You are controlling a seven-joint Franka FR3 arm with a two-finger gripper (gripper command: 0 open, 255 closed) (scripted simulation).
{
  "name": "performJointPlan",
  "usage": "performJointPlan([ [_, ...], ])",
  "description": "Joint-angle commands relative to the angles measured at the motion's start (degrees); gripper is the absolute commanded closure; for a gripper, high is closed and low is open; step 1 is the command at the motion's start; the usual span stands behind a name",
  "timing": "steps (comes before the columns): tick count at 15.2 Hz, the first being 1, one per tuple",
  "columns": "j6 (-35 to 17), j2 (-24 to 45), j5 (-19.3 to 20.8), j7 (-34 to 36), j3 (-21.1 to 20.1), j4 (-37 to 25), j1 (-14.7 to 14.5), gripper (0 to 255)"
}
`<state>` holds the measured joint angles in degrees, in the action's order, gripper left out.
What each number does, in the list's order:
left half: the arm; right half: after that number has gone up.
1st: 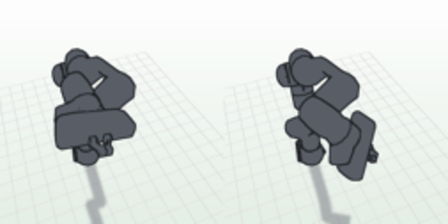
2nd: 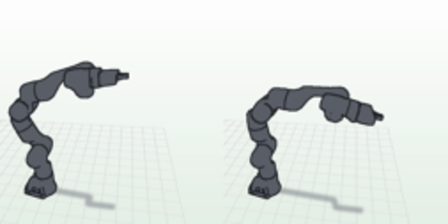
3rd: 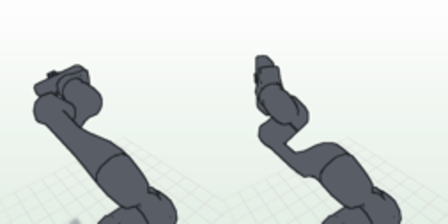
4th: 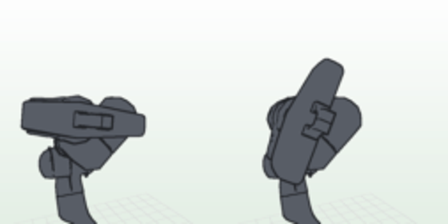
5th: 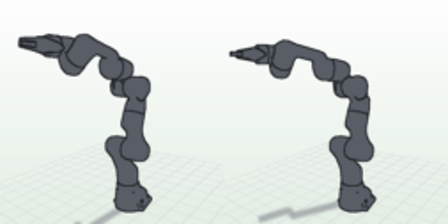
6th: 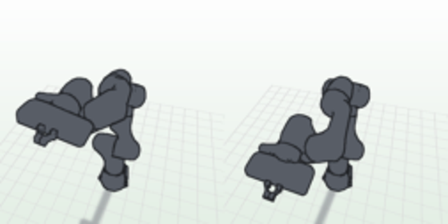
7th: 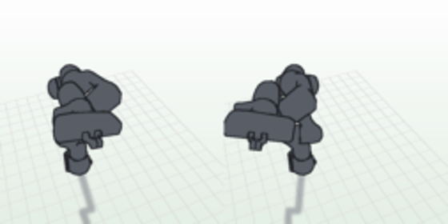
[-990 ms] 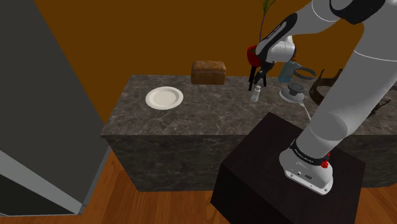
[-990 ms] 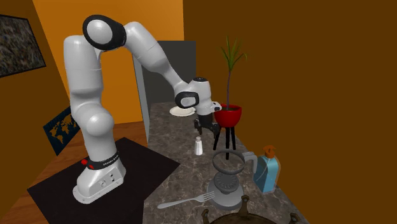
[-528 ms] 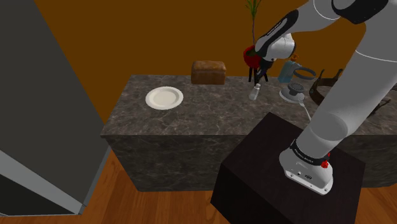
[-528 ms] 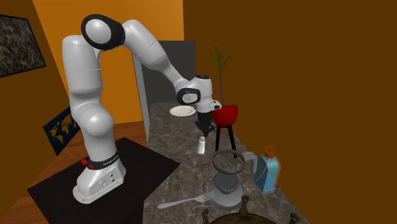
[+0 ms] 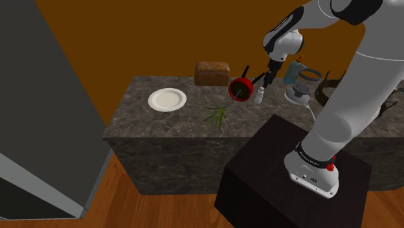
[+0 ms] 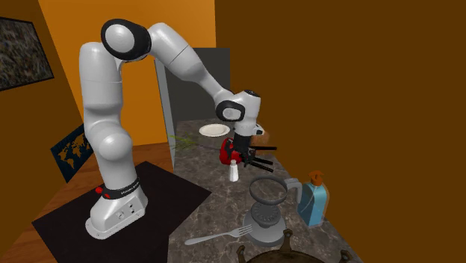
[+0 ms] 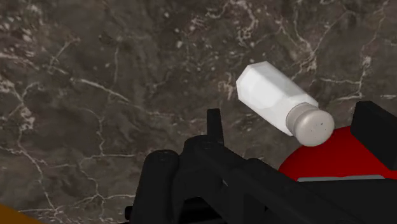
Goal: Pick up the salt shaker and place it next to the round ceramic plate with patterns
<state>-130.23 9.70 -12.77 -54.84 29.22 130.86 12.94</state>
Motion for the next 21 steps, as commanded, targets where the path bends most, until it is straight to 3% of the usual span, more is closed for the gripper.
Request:
performJointPlan([
  [1,4.06,2.2,-1.35,-1.93,-0.32,-1.87,0.75,0],
  [7,0.16,4.87,-3.77,-3.56,-1.34,-0.15,1.01,0],
  [15,0.17,4.86,-3.76,-3.55,-1.34,-0.15,1.01,0],
  [16,0.17,4.86,-3.76,-3.55,-1.34,-0.15,1.01,255],
  [21,0.17,4.86,-3.76,-3.55,-1.34,-0.15,1.01,255],
])
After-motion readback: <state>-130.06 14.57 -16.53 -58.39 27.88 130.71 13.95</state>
